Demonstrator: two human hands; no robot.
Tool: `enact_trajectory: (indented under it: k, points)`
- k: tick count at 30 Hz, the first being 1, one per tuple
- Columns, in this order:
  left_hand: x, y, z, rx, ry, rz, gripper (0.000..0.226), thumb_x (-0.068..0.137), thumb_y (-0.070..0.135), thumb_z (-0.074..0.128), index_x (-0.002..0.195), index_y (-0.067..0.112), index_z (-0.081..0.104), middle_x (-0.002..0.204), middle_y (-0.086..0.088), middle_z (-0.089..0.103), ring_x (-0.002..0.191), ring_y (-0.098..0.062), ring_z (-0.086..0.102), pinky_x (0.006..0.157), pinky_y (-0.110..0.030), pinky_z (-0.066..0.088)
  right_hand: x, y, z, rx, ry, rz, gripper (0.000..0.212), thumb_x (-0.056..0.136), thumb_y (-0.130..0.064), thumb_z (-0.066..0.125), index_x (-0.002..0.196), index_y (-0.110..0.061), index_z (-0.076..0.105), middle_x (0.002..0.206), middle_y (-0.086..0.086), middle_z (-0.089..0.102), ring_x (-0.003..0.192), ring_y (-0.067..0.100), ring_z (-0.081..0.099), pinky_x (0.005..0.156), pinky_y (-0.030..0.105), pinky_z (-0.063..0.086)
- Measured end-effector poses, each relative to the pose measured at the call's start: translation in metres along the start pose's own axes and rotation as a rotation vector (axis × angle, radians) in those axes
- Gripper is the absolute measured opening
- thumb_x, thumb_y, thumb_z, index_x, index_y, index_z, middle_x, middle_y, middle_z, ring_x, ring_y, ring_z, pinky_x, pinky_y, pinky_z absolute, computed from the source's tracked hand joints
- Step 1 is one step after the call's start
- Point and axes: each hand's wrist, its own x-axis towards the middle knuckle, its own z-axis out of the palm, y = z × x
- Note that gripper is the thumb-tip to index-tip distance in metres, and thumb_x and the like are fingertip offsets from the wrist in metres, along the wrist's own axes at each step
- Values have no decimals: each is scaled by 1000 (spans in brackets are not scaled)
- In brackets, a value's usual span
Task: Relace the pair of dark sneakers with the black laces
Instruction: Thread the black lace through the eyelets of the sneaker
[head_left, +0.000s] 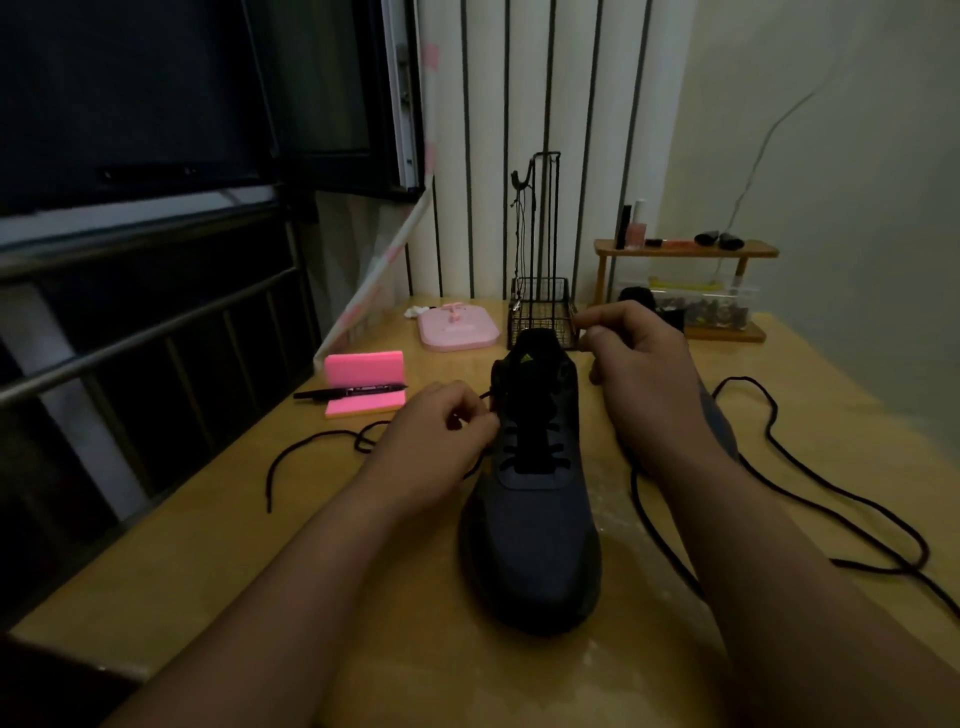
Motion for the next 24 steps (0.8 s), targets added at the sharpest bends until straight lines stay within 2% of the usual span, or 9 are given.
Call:
enact_trajectory:
  k: [5,7,10,13,15,17,20,22,24]
  points:
    - [-1,15,-13,-249,-29,-139,8,102,18,61,100,12,64,79,-2,72,70,-11,64,61,-22,47,-3,-10,-2,224,-45,135,18,103,-11,52,106,-17,68,82,2,68,54,9,53,46,18,41]
    - [0,30,-21,-466,-8,-181,11,104,12,58,113,9,62,73,-5,67,64,-17,62,58,-25,50,-6,-15,-2,237,-194,174,17,106,-15,51,106,-13,67,76,2,71,50,12,53,44,19,41]
    - [5,53,-35,-784,-32,-212,19,105,10,51,121,7,61,78,-6,65,64,-17,59,57,-28,53,-13,-24,1,136,-513,187,19,105,-23,55,105,-12,71,87,4,78,53,16,56,46,20,42]
    - [12,72,-47,-1082,-101,-215,26,106,13,48,126,1,62,106,-13,74,86,-19,71,79,-35,62,-20,-29,7,74,-702,180,18,102,-26,61,111,-16,73,97,6,79,56,18,58,47,22,41]
    - [16,78,-49,-1204,-139,-214,33,105,11,49,133,-4,57,127,-21,70,111,-26,73,100,-41,59,-24,-30,10,118,-777,220,19,101,-25,64,113,-14,74,80,10,75,53,20,53,46,24,38]
    - [19,79,-46,-1245,-143,-215,36,105,8,47,137,-6,52,136,-27,64,125,-33,67,113,-46,49,-26,-30,10,182,-815,257,19,102,-23,64,111,-10,74,73,5,73,52,16,52,46,23,35]
    - [21,71,-42,-1278,-96,-204,39,102,4,45,139,-5,50,137,-25,64,129,-31,64,116,-46,46,-23,-31,5,337,-831,315,13,104,-17,58,99,-11,69,104,7,79,59,9,56,50,21,37]
    - [20,63,-40,-1174,-36,-219,38,100,7,49,136,-3,56,130,-17,68,123,-28,67,106,-42,54,-19,-33,1,402,-797,316,15,105,-18,53,100,-11,65,101,9,77,65,13,57,56,24,41]
    - [19,57,-36,-741,101,-231,26,102,17,55,120,5,68,110,-10,70,102,-27,67,83,-38,58,-15,-31,-1,385,-680,268,20,106,-22,51,102,-12,67,81,5,68,71,17,57,67,29,46]
